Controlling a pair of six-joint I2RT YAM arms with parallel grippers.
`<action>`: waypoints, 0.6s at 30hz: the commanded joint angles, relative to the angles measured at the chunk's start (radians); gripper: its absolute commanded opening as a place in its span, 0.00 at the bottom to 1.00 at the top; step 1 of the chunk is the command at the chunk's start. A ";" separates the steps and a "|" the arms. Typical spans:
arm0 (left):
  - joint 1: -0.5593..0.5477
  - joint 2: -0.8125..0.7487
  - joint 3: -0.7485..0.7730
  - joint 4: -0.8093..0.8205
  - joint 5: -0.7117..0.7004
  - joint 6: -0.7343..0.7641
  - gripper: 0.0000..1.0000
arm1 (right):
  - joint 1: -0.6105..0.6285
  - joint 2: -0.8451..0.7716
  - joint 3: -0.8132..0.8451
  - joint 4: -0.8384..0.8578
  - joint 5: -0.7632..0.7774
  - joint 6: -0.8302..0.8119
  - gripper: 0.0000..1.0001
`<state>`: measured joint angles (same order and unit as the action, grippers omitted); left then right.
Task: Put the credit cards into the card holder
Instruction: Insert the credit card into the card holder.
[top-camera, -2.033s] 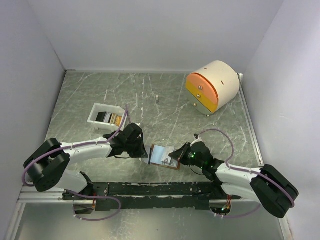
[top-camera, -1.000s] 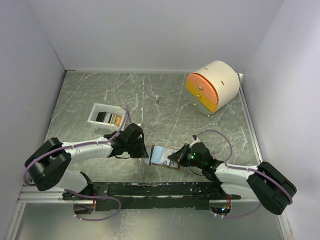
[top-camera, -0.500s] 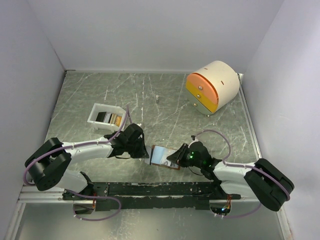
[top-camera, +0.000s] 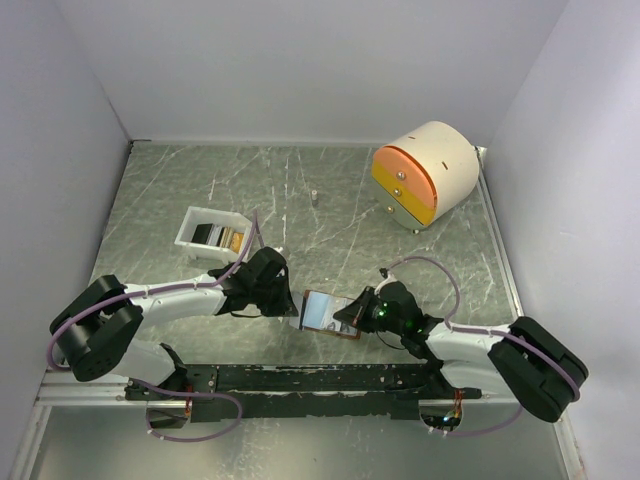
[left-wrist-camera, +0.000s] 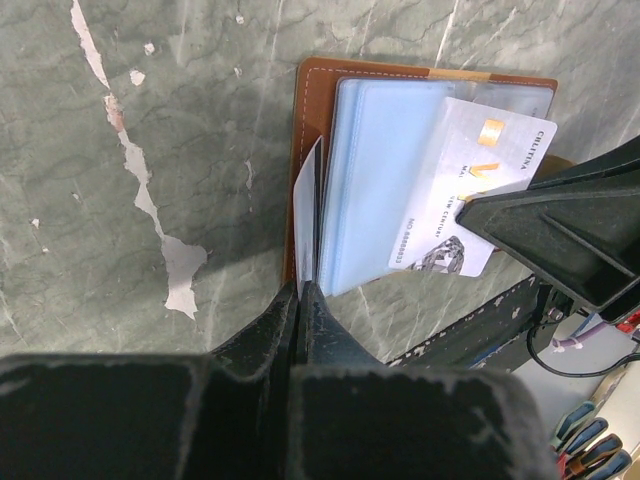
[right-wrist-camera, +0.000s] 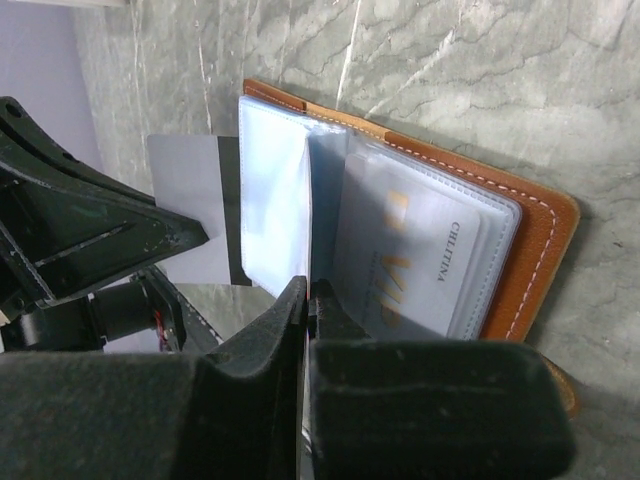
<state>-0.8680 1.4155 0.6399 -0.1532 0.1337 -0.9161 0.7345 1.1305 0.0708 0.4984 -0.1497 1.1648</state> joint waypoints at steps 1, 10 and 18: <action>-0.019 0.035 -0.036 -0.055 0.005 0.018 0.07 | -0.002 0.035 0.006 -0.014 0.005 -0.064 0.00; -0.023 0.048 -0.036 -0.044 0.009 0.013 0.07 | -0.001 0.050 -0.008 0.048 -0.045 -0.068 0.00; -0.028 0.052 -0.032 -0.042 0.006 0.013 0.07 | 0.000 0.058 -0.009 0.055 -0.062 -0.071 0.00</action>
<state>-0.8688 1.4235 0.6399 -0.1467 0.1349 -0.9161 0.7341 1.1660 0.0727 0.5606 -0.1864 1.1229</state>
